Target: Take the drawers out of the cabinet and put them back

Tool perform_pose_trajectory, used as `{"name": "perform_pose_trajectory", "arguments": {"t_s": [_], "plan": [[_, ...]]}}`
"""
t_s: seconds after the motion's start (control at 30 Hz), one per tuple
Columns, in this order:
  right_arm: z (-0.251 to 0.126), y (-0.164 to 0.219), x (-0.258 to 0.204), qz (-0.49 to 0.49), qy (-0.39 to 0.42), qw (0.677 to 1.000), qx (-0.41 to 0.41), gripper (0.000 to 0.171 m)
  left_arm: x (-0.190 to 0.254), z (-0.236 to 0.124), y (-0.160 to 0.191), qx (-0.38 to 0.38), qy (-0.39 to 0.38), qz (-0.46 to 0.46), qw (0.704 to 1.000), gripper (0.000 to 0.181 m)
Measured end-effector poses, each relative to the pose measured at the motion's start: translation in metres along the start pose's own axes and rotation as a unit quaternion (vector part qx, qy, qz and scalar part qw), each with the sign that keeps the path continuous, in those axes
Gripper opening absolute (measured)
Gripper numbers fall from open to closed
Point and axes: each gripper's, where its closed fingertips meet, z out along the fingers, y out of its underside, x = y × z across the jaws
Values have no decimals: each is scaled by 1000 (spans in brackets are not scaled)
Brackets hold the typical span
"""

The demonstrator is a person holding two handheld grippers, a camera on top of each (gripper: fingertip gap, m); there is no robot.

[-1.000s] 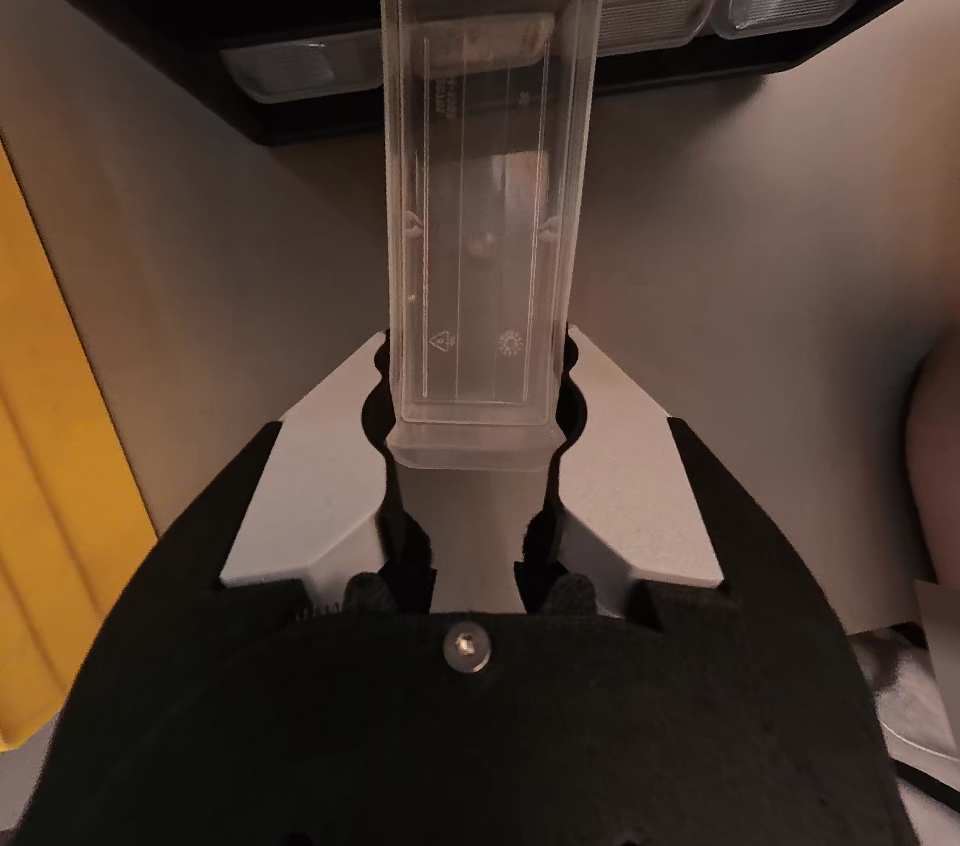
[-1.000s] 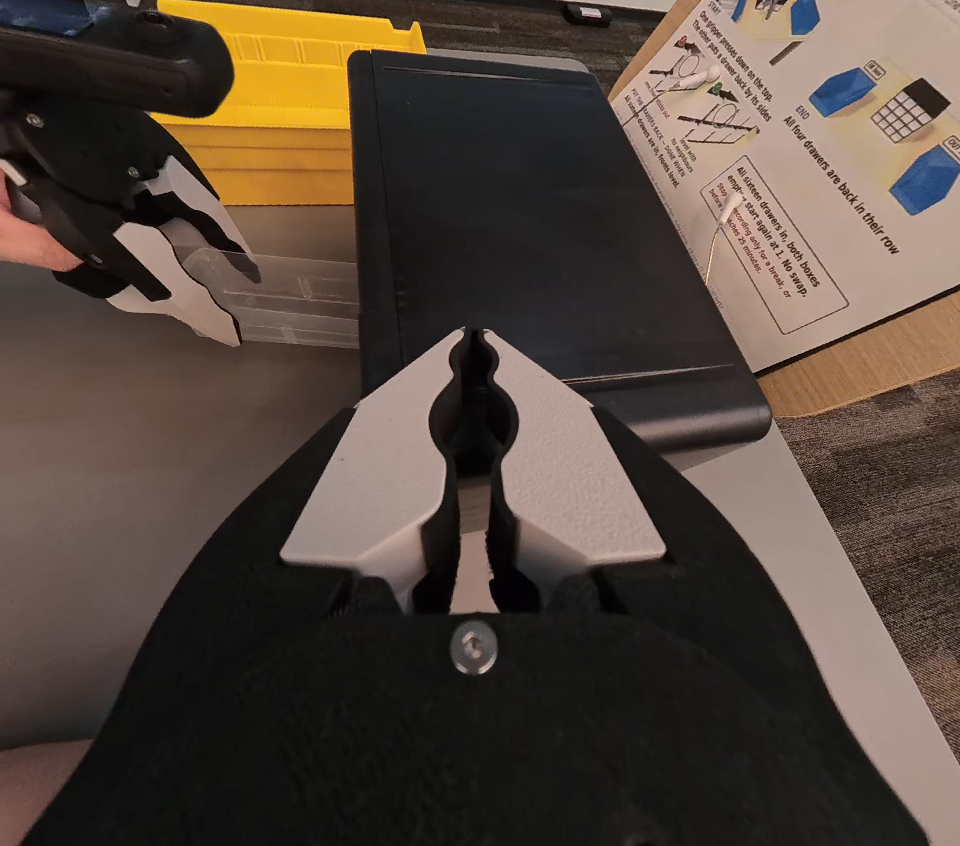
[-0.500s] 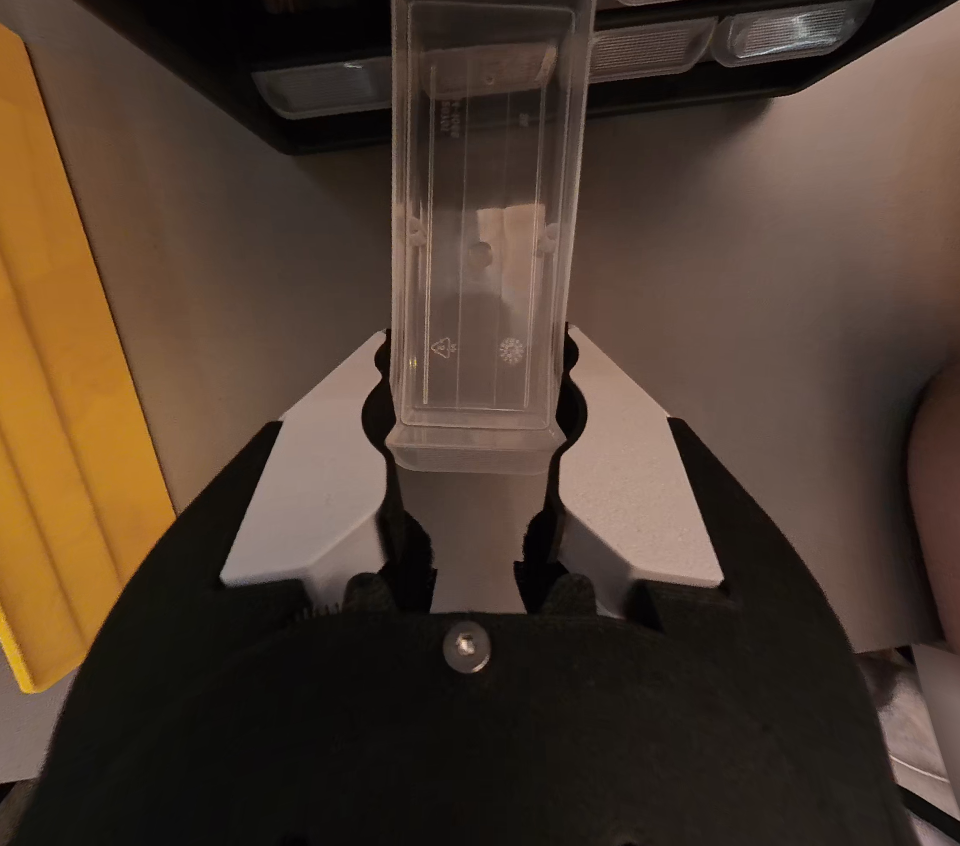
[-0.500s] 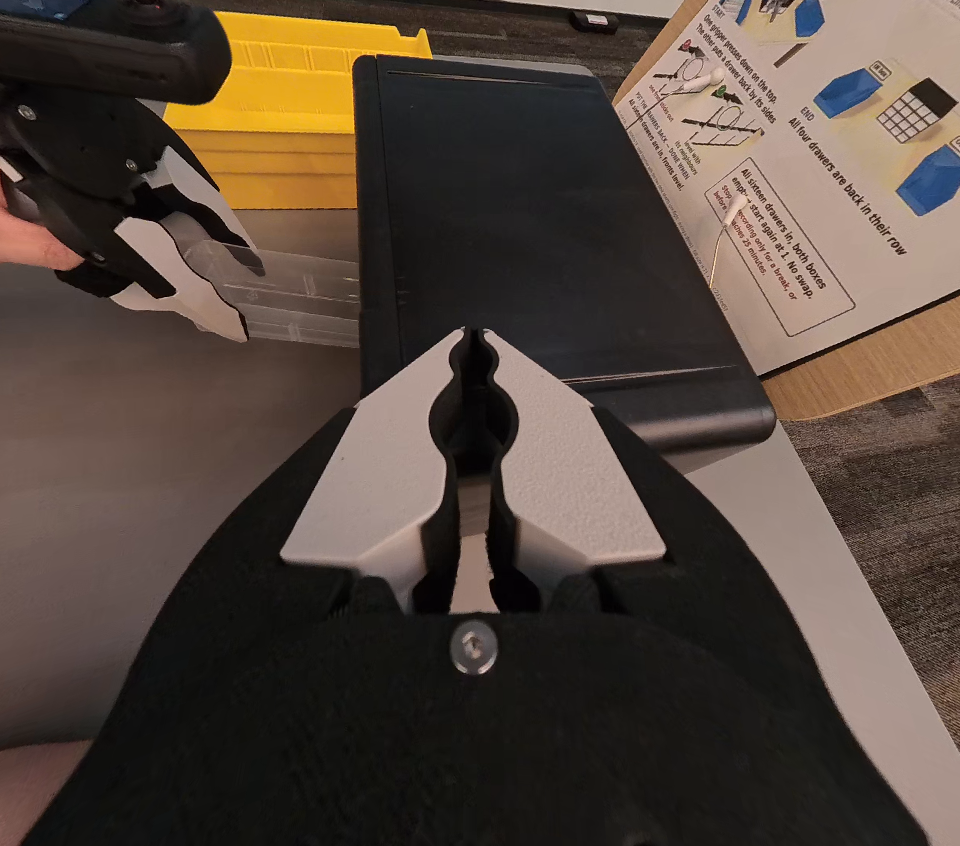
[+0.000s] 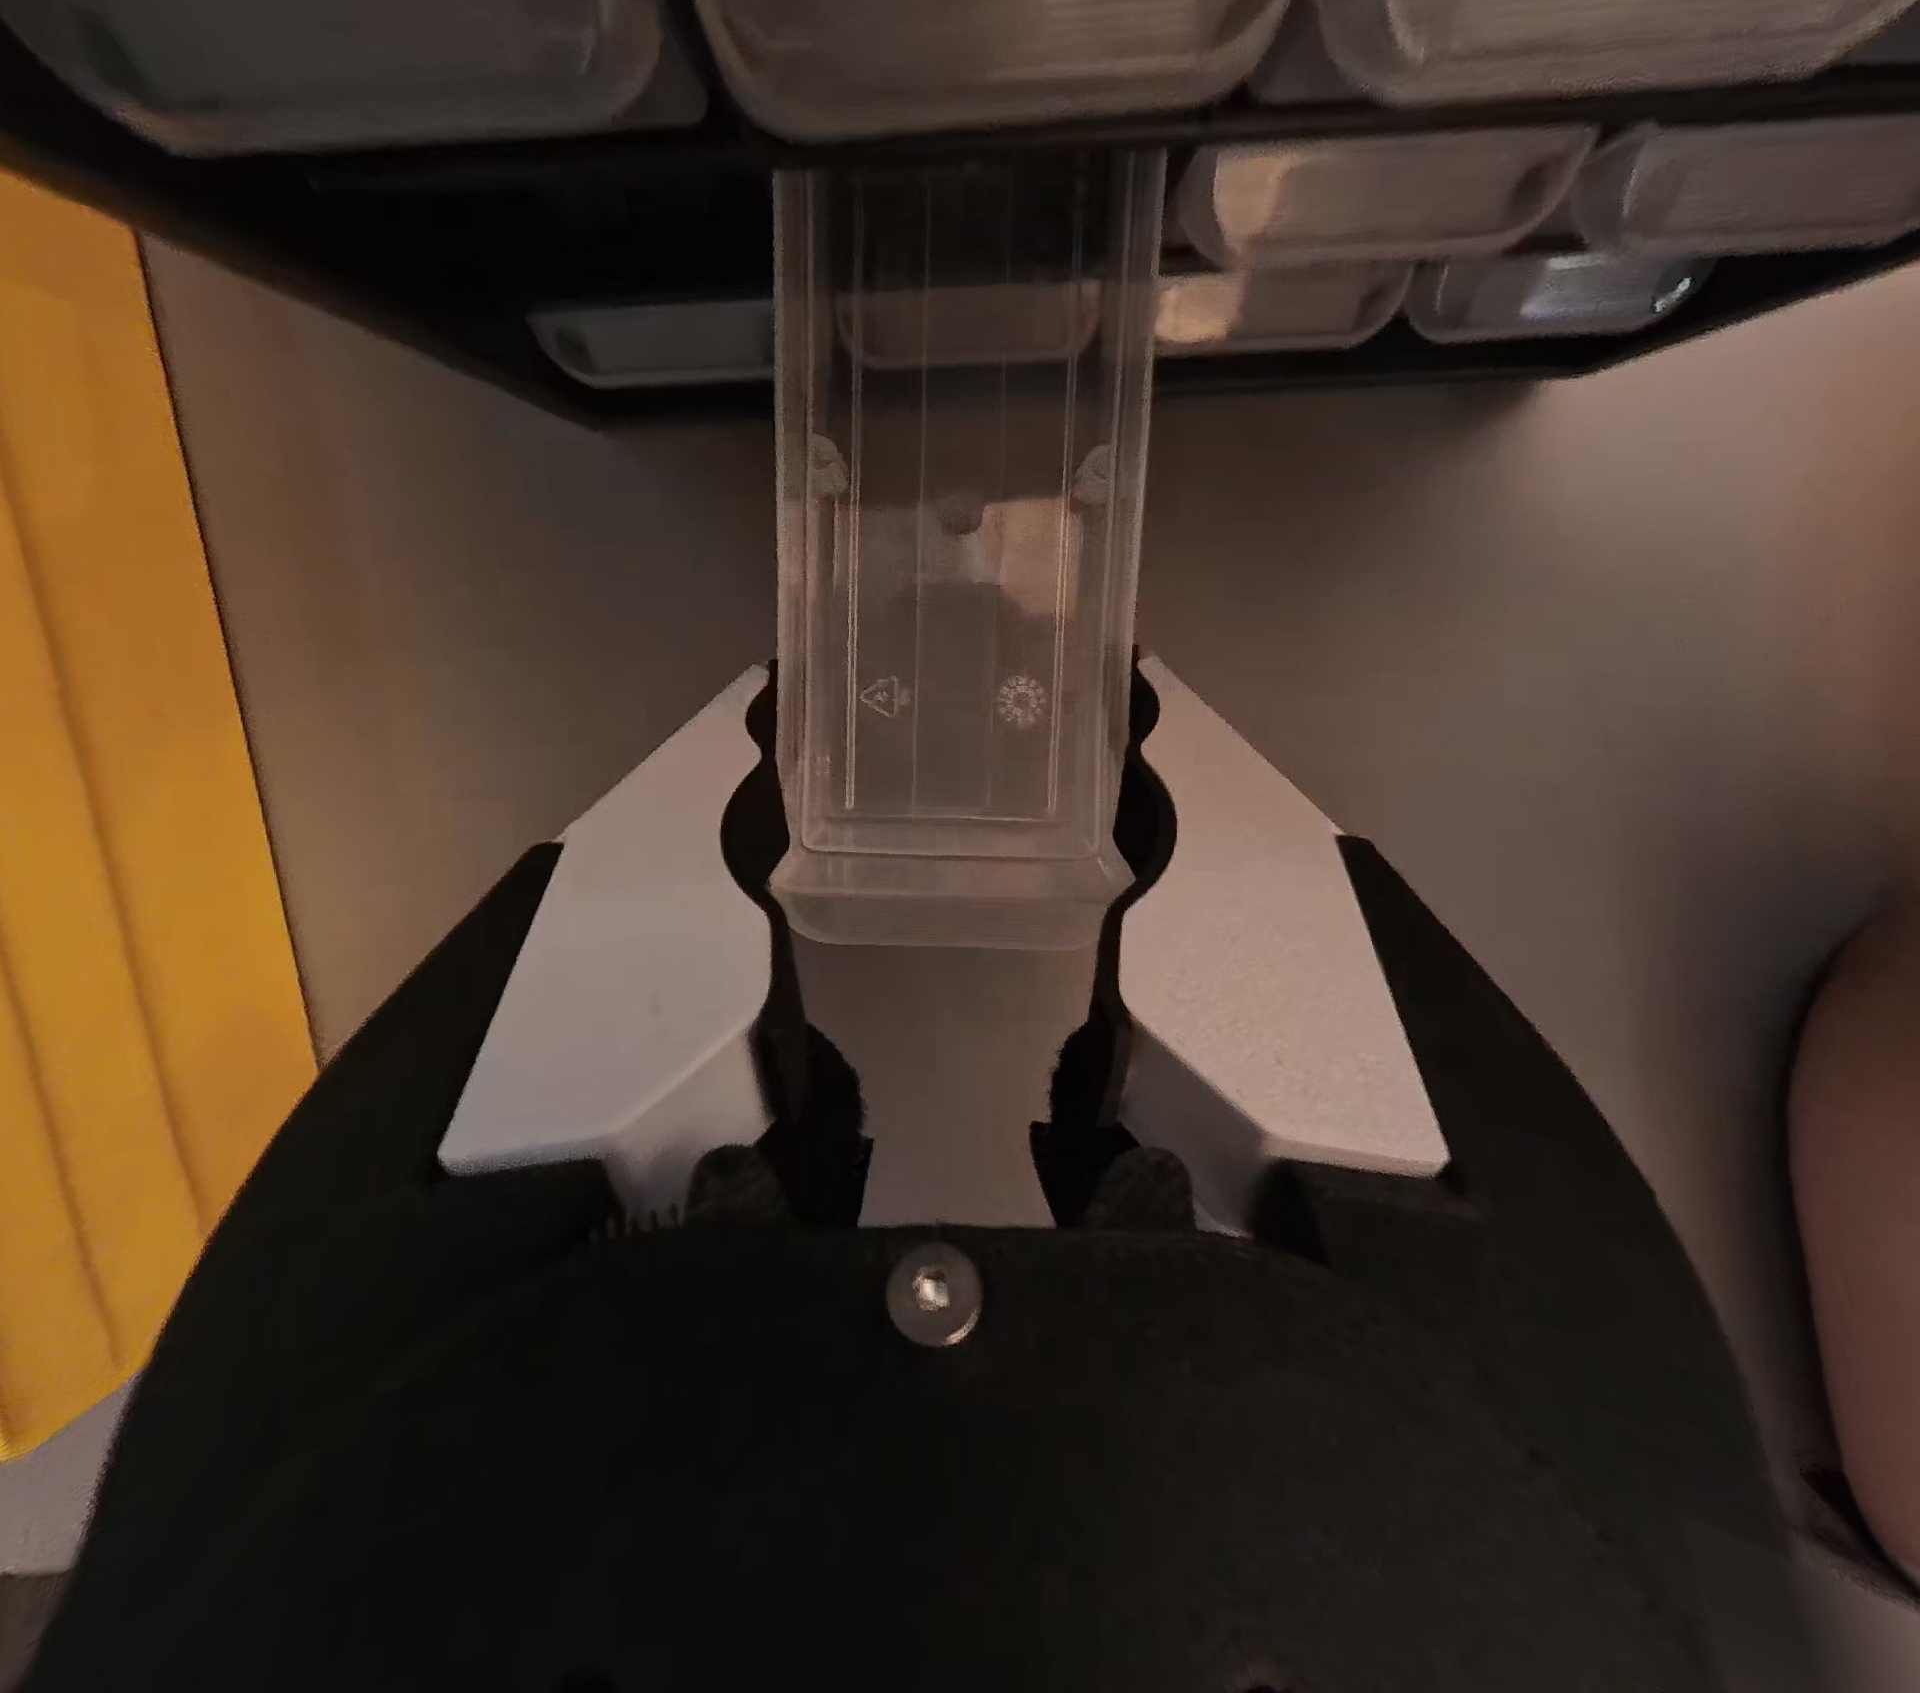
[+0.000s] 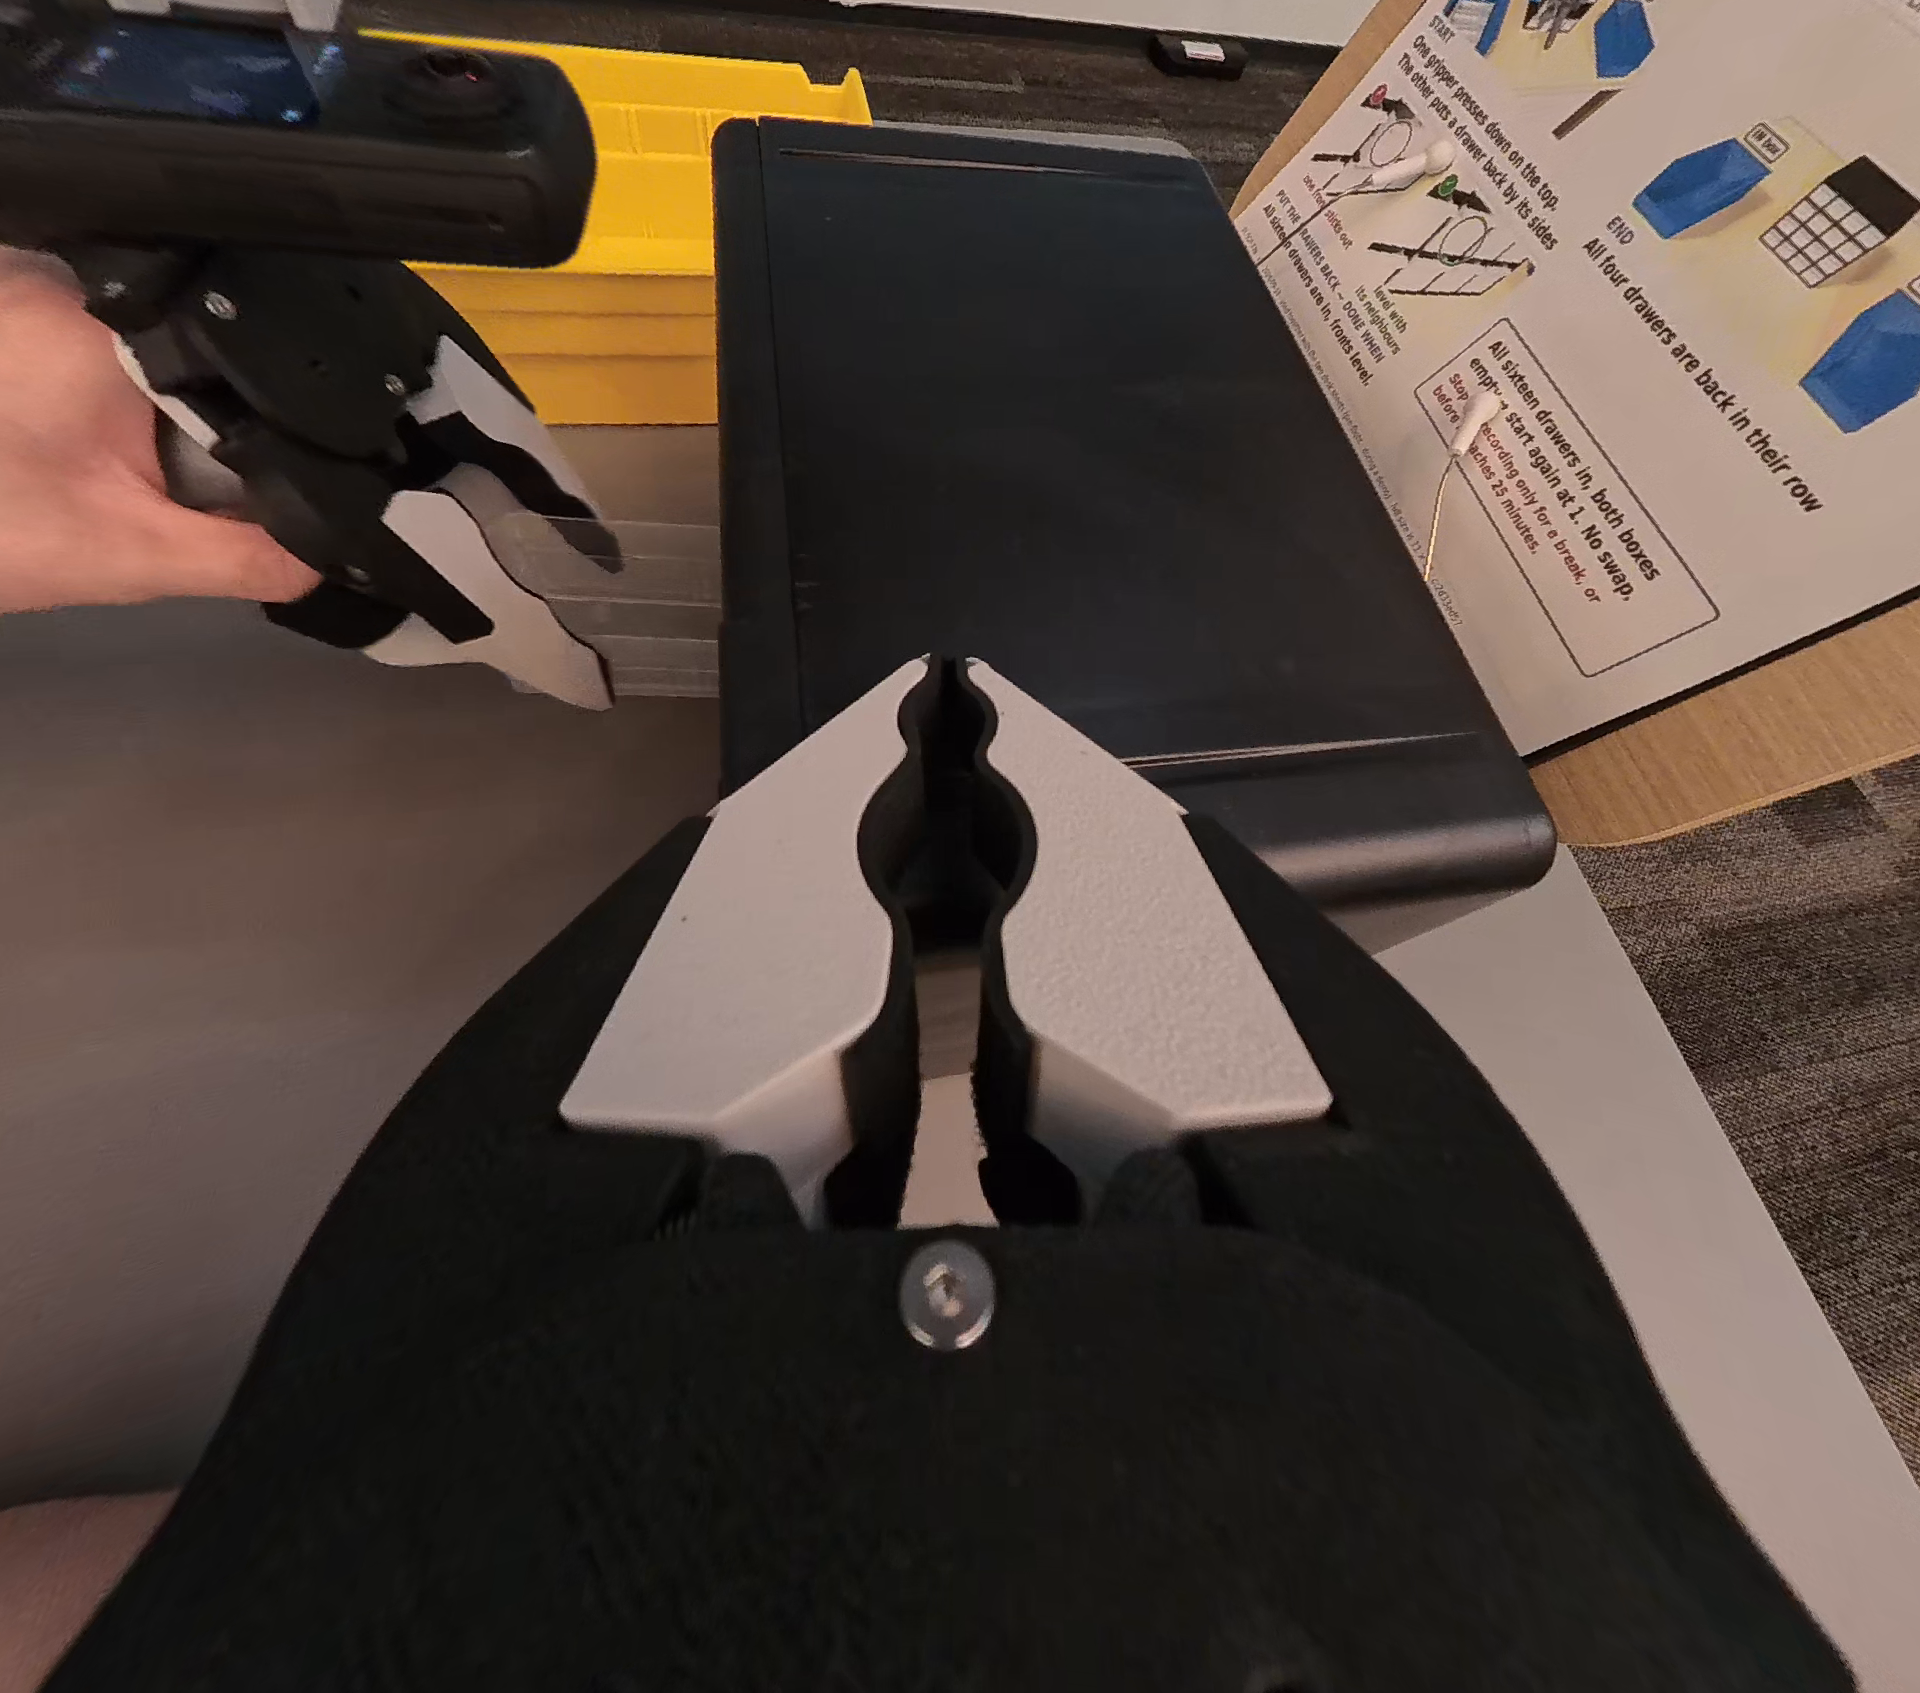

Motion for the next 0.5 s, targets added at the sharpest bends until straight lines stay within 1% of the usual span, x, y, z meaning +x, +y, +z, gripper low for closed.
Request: {"name": "perform_pose_trajectory", "arguments": {"t_s": [0.1,0.2,0.27,0.33,0.4,0.43,0.5], "plan": [[0,0,0,-2,2,1000,-1,0,1,9,-12,20,-6,6,1000,63],[0,0,0,0,-1,1000,0,0,7,16,-13,29,5,36,999,65],[0,0,0,3,-4,1000,2,0,13,16,-11,43,20,57,997,70],[0,0,0,5,-6,1000,4,0,19,13,-8,66,47,67,995,81],[0,0,0,5,-5,1000,4,0,22,4,-11,118,69,72,988,96],[0,0,0,4,-5,1000,4,0,20,-3,-13,157,65,79,982,99],[0,0,0,6,-6,1000,5,0,7,-21,-14,243,13,109,964,96]]}}
